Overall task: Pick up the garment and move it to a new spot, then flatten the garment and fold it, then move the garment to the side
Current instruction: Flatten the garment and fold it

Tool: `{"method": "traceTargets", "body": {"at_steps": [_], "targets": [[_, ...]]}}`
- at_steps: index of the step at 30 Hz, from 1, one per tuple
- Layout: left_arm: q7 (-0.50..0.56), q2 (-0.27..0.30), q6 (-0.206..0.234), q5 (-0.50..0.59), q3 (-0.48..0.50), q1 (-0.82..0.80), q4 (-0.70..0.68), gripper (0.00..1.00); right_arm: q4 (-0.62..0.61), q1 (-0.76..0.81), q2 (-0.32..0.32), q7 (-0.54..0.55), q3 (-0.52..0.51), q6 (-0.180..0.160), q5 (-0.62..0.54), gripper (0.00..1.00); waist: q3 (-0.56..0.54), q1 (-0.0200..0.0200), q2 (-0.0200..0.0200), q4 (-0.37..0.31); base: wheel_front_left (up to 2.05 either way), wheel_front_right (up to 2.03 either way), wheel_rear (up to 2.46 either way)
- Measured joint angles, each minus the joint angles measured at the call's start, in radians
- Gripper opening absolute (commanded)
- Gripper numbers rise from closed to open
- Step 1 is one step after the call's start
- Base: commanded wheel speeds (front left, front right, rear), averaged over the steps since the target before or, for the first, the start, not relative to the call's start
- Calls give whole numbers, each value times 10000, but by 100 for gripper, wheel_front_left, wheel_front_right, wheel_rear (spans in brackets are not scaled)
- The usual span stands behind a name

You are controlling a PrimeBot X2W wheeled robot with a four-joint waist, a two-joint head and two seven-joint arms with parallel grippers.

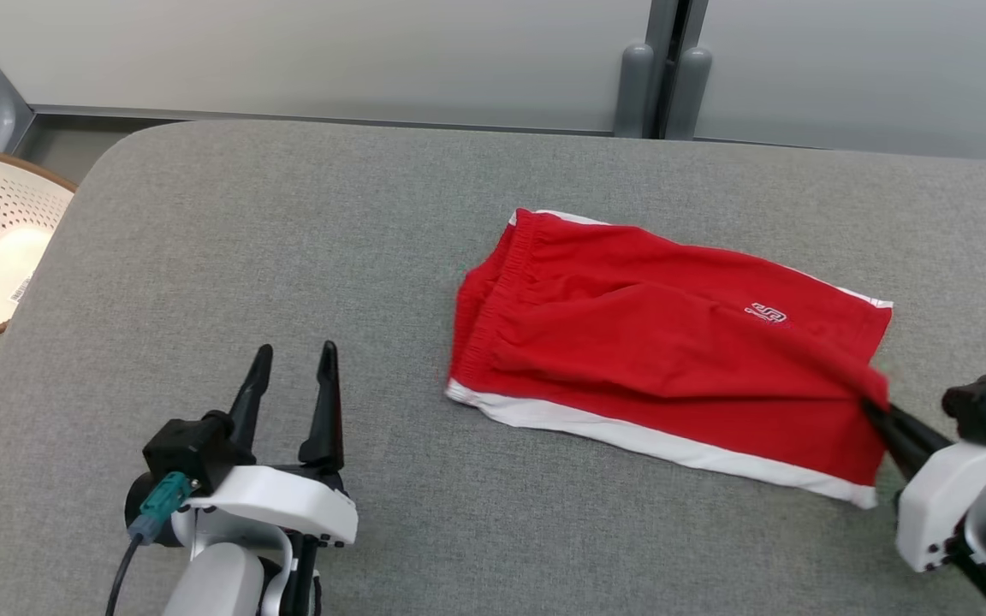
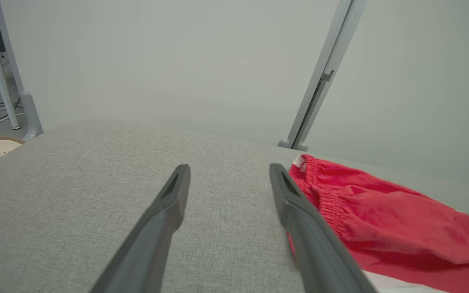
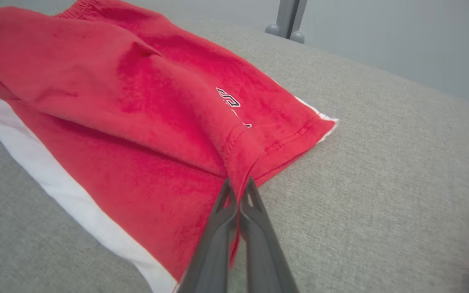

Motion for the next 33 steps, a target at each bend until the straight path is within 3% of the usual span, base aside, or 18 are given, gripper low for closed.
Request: {"method": "traceTargets", "body": {"at_steps": [3, 7, 8, 9, 14, 20, 26, 30, 33], "targets": [[0, 0, -46, -10, -284, -20, 61, 100, 284, -283, -548, 42, 311, 0, 138, 0, 35, 0, 0, -4, 0, 0, 0], [0, 0, -125, -29, -552, -120, 121, 100, 679, -666, -767, -79, 759, 2, 380, 0, 85, 0, 0, -59, 0, 0, 0], [0, 2, -153, -29, -594, -144, 138, 100, 819, -773, -802, -184, 823, 0, 378, 41, 94, 0, 0, -83, 0, 0, 0], [0, 0, -182, -21, -652, -153, 155, 100, 947, -860, -802, -337, 819, 0, 385, 100, 96, 0, 0, -109, 0, 0, 0], [0, -2, -433, 121, -788, -164, 215, 100, 1386, -950, -163, -1195, 351, 0, 999, 100, 44, 0, 0, -281, 0, 0, 0], [0, -4, -794, 257, -915, -111, 263, 100, 1335, -496, 318, -2803, -752, 0, 790, 100, -82, 0, 0, -557, 0, 0, 0], [0, 2, -1068, -201, -943, 163, -4, 100, -337, 832, 1563, -3325, -1797, 2, 334, 100, -137, 0, 0, -897, 0, 0, 0], [0, -2, -1191, 144, -1133, 276, -12, 100, -1741, 1742, 2380, -3350, -2658, -2, -617, 100, -123, 0, 0, -1075, 0, 0, 0], [0, -8, -1220, 384, -1340, 300, 136, 100, -2011, 2118, 2644, -3350, -2685, 0, -966, 100, -121, 0, 0, -1107, 0, 0, 0]]}}
